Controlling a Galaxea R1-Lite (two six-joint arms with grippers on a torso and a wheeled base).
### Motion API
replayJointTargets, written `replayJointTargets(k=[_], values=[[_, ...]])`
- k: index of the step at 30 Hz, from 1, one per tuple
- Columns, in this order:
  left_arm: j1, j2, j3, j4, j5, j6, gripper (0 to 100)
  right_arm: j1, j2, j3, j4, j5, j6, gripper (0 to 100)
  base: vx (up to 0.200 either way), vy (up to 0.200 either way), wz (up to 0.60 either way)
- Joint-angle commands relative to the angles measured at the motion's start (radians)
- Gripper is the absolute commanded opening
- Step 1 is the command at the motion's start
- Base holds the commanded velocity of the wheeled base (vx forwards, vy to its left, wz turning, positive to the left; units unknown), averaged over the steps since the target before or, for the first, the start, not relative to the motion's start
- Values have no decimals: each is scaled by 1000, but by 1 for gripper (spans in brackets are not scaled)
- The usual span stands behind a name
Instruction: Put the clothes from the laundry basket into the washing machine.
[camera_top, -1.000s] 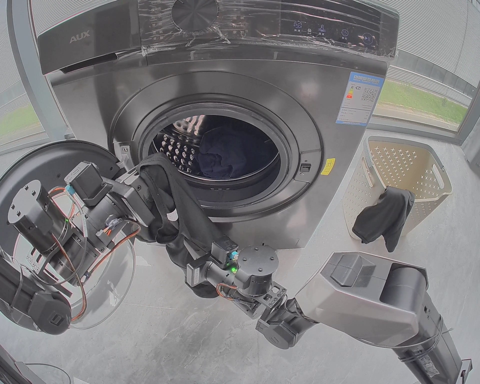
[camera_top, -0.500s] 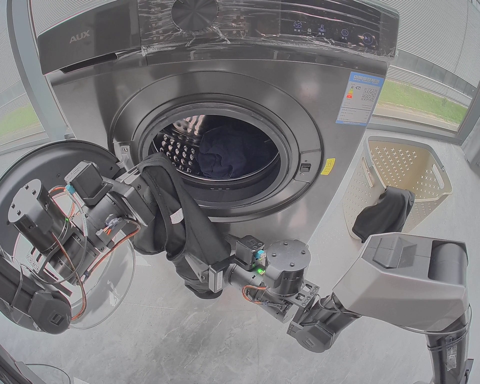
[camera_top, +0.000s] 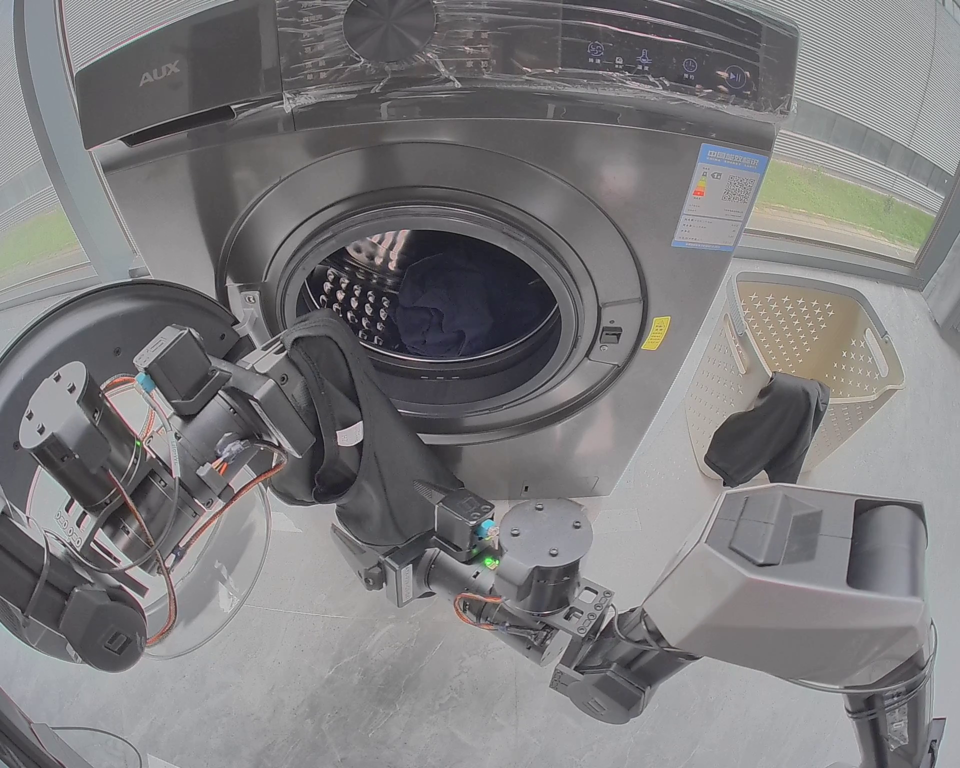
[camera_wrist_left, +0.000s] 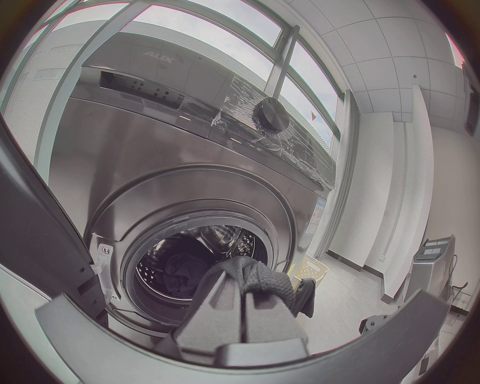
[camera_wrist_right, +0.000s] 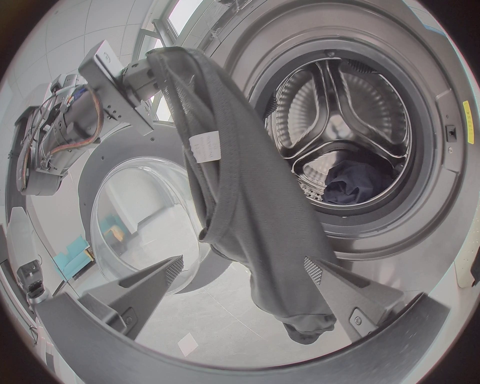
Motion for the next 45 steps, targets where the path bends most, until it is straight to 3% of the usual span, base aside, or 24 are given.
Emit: replayJointTargets(k=[1,11,12,19,23,31,40,45], values=[[-2,6,1,-1,0,1,0,14,85,-91,7,0,-1,100,0,0,0],[-2,3,0,-1,0,1,0,-26,206,-325,29,-16,4,100,0,0,0],[0,3,0,-1,0,1,0,-26,204,-328,29,-16,4,0,0,0,0],[7,7,-2,-1,0,1,0,-31,118,-251,21,-16,6,0,0,0,0],[12,9,-3,-1,0,-1,0,-34,-17,-88,13,-16,3,0,0,0,0],[15,9,-3,4,2,-1,0,-86,-199,106,23,0,-24,0,0,0,0],[38,6,7,5,6,-2,0,-171,-382,330,15,89,-48,0,0,0,0],[37,-6,23,10,6,-1,0,-243,-465,389,15,118,-73,0,0,0,0]])
